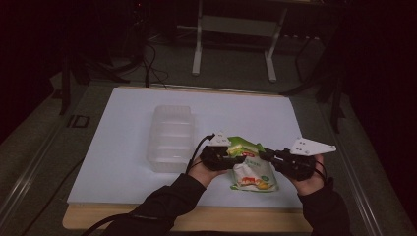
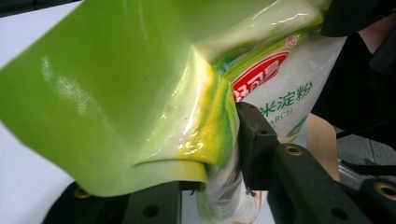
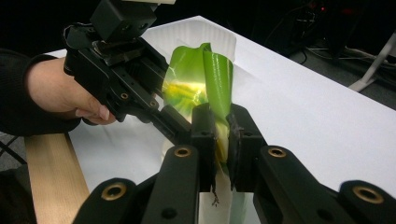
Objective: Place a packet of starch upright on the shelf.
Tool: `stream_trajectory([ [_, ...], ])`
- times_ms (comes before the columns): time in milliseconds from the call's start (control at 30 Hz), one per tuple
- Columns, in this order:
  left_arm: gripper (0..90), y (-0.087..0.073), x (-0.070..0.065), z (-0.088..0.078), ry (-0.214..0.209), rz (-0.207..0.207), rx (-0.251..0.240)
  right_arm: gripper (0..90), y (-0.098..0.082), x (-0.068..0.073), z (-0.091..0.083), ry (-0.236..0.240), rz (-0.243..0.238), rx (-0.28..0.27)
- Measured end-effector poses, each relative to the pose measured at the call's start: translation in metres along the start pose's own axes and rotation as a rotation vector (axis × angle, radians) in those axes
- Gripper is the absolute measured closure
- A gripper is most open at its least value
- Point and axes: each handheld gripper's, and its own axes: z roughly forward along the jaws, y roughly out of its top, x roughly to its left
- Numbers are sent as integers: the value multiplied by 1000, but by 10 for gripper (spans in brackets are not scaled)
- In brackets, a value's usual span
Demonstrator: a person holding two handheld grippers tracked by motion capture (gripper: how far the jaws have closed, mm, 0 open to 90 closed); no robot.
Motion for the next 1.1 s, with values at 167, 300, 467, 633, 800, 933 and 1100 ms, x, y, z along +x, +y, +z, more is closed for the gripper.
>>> stream_trajectory([
  [167, 796, 6, -4, -5, 9, 30, -5, 829, 0, 0, -2, -2, 5, -8],
  [300, 811, 14, -6, -13, 3, 57, -2, 829, 2, 0, -8, 7, 15, -32],
  [467, 829, 26, -11, -23, -14, 84, -8, 829, 8, 1, -16, 14, 25, -73],
  [633, 831, 40, -15, -34, -14, 131, -11, 828, 14, 0, -24, 22, 45, -116],
  [800, 831, 54, -16, -45, -35, 145, -21, 824, 24, 2, -30, 19, 55, -163],
  [933, 832, 65, -17, -53, -35, 157, -36, 820, 34, 3, -34, 3, 63, -194],
  [1100, 832, 75, -17, -61, -35, 173, -33, 805, 45, 5, -37, -4, 61, -211],
])
